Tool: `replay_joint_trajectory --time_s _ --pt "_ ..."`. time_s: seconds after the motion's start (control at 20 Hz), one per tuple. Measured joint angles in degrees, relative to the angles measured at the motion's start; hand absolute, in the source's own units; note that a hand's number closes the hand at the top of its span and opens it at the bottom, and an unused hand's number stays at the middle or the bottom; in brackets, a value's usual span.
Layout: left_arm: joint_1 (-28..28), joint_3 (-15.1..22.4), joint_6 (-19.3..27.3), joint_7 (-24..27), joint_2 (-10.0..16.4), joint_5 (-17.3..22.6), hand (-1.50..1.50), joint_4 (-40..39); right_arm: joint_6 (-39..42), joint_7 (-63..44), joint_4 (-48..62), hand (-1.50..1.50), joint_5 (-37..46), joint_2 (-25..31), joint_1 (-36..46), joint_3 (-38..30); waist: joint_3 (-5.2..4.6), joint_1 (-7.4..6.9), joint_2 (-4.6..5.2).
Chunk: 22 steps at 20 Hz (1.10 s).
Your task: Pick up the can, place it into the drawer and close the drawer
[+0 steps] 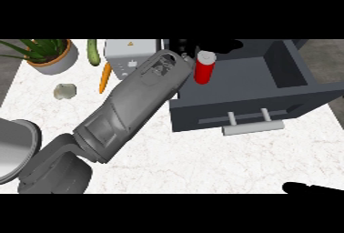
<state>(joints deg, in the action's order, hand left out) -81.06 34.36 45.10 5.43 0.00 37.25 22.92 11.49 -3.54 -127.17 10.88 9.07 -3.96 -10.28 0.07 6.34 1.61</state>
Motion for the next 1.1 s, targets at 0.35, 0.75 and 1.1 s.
replay_joint_trajectory --time_s 0.35,0.75,1.1 --pt "-0.95 -0.38 1.94 2.03 0.01 2.5 -1.5 1.72 -1.46 3.25 2.21 -1.5 12.82 2.69 1.7 4.35 -0.01 -1.78 -0.35" --pt "-1.7 0.1 2.59 1.3 0.0 2.8 -1.5 1.87 -4.91 4.0 9.78 -1.5 31.43 5.47 5.6 11.66 -0.04 -4.38 -0.83" --pt "-1.75 -0.92 1.71 -1.51 1.67 1.39 -1.5 4.1 -10.83 4.1 22.17 -1.5 44.13 4.67 9.07 16.09 -0.05 -6.55 -1.45"
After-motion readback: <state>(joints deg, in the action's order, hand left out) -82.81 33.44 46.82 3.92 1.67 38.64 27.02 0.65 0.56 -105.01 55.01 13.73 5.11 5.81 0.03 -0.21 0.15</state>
